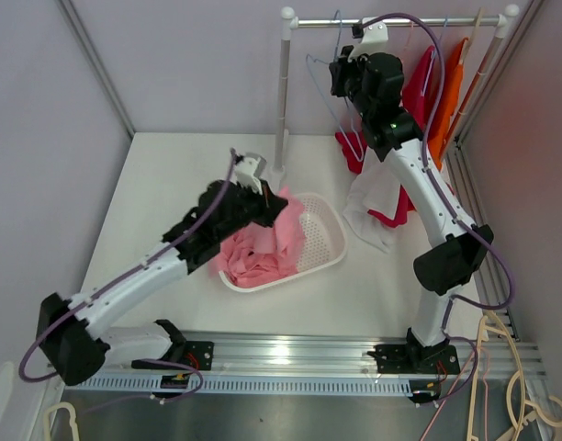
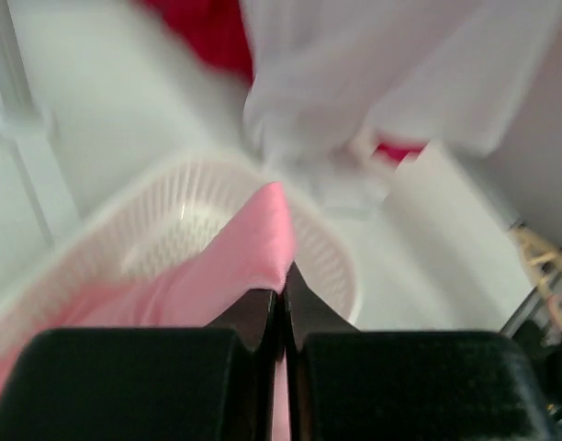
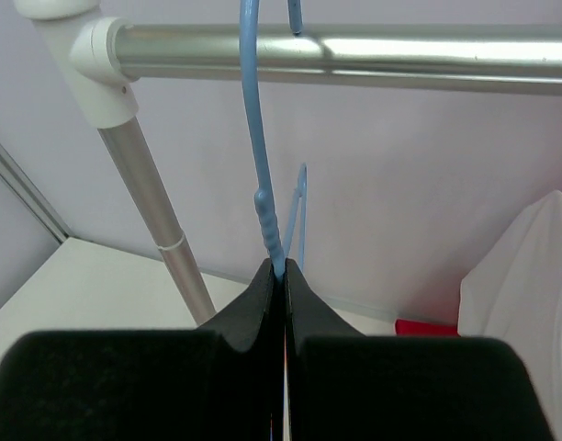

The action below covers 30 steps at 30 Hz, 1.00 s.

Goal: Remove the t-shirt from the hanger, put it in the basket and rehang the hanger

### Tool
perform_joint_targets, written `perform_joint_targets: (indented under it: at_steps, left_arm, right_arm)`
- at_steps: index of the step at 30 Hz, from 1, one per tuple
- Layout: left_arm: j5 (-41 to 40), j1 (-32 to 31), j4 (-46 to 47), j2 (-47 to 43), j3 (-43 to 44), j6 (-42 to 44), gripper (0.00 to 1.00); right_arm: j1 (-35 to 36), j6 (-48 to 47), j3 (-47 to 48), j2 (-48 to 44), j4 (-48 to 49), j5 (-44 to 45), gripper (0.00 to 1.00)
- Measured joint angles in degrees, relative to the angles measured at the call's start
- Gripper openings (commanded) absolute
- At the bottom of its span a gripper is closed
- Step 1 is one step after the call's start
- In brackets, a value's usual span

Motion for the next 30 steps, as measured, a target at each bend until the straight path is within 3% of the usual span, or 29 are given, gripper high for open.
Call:
perform_joint_targets:
  at_steps: [4, 10, 11, 12, 13, 14, 15, 19, 23, 26, 30]
  left_arm:
    - [-0.7, -0.5, -0.6, 7.7, -8.3, -4.4, 0.01]
    - [-1.1, -1.0, -1.0, 14.7, -9.0, -9.1, 0.01]
    - [-1.0, -1.2, -1.1, 15.2, -9.0, -9.9, 0.06]
    - [-0.8, -1.4, -1.2, 15.7, -9.0, -10.7, 0.56]
    - [-0.4, -1.6, -1.0, 16.4, -9.1, -11.1, 0.99]
    - [-0.1, -1.8, -0.7, 17.0, -9.4, -12.1, 0.99]
    - [-0.2, -2.0, -0.4, 17.3, -10.0, -12.9, 1.0]
    - [-1.5, -2.7, -0.4, 15.3, -14.3, -14.3, 0.99]
    - [-6.0, -3.1, -2.8, 5.4, -15.1, -13.7, 1.0]
    - [-9.0, -3.5, -4.5, -2.4, -11.3, -12.2, 0.99]
    - [-11.7, -4.9, -5.0, -5.8, -5.0, -10.2, 0.99]
  right_arm:
    - [0.0, -0.1, 3.2, 2.8, 1.1, -0.7, 0.0]
    - [0.4, -0.3, 7.8, 7.1, 0.9, -2.1, 0.0]
    - [0.4, -0.5, 9.7, 8.4, 0.4, -2.3, 0.02]
    - [0.5, -0.6, 11.2, 9.4, 0.3, -2.5, 0.11]
    - [0.6, -0.7, 12.1, 9.8, 0.2, -2.7, 0.52]
    - [0.8, -0.6, 12.3, 10.0, 0.1, -2.8, 0.68]
    - [1.0, -0.9, 12.3, 10.0, 0.1, -2.6, 0.7]
    - [1.6, -1.4, 12.0, 9.6, -0.9, -0.8, 0.71]
    - [0.9, -1.3, 10.1, 6.1, -5.9, 1.3, 0.7]
    - [-0.6, -0.9, 7.1, 0.7, -9.8, 3.6, 0.69]
    - [-3.3, -0.9, 8.0, -5.0, -13.0, 5.5, 0.68]
